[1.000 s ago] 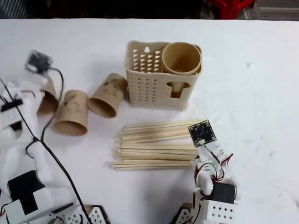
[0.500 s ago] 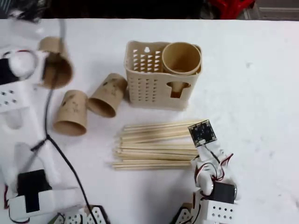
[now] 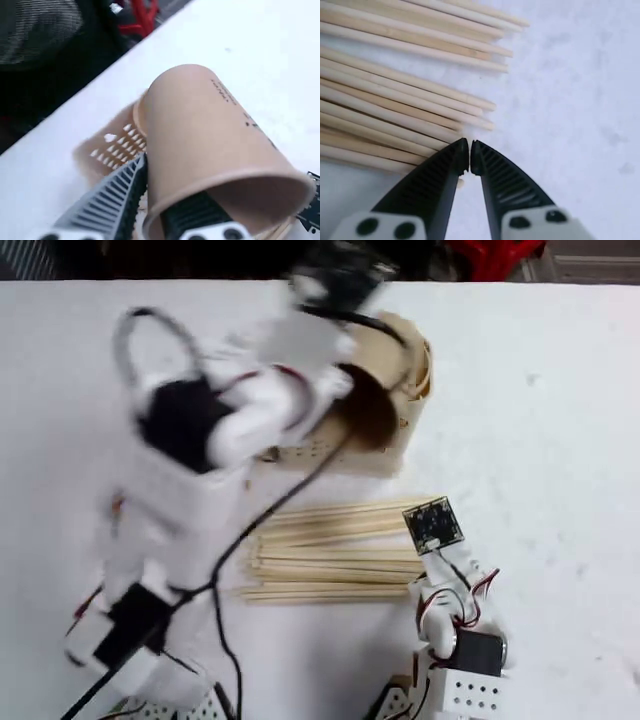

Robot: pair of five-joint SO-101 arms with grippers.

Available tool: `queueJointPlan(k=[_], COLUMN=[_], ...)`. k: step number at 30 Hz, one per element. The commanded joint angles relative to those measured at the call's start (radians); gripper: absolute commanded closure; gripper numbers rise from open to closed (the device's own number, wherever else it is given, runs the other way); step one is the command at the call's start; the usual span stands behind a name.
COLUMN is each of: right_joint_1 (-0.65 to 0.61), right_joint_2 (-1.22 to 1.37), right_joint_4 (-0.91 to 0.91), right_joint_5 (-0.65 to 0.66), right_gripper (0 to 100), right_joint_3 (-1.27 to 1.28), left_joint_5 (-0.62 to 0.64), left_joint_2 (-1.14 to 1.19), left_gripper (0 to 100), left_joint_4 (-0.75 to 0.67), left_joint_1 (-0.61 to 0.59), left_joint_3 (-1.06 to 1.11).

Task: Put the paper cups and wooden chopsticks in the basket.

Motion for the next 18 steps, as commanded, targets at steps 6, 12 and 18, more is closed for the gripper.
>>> queueJointPlan(k=[6,12,18], right_joint_1=[-0.001,-0.001,-0.002], right_joint_2=[-0.005,-0.005,-0.005], right_joint_4=[-0.022,-0.022,-0.022], right_joint_5=[0.011,0.011,0.011], right_gripper=[97.4,97.4,97.4], right_joint_3=[0.008,0.008,0.008], left_joint_5=[0.077,0.083,0.083], left_joint_2=[0.131,0.154,0.156], left_gripper=[98,90,89], left_joint_4=[-0.11,-0.16,-0.173], left_joint_1=[-0.013,-0.03,-0.03], left_joint_3=[-0.011,-0.009,-0.009])
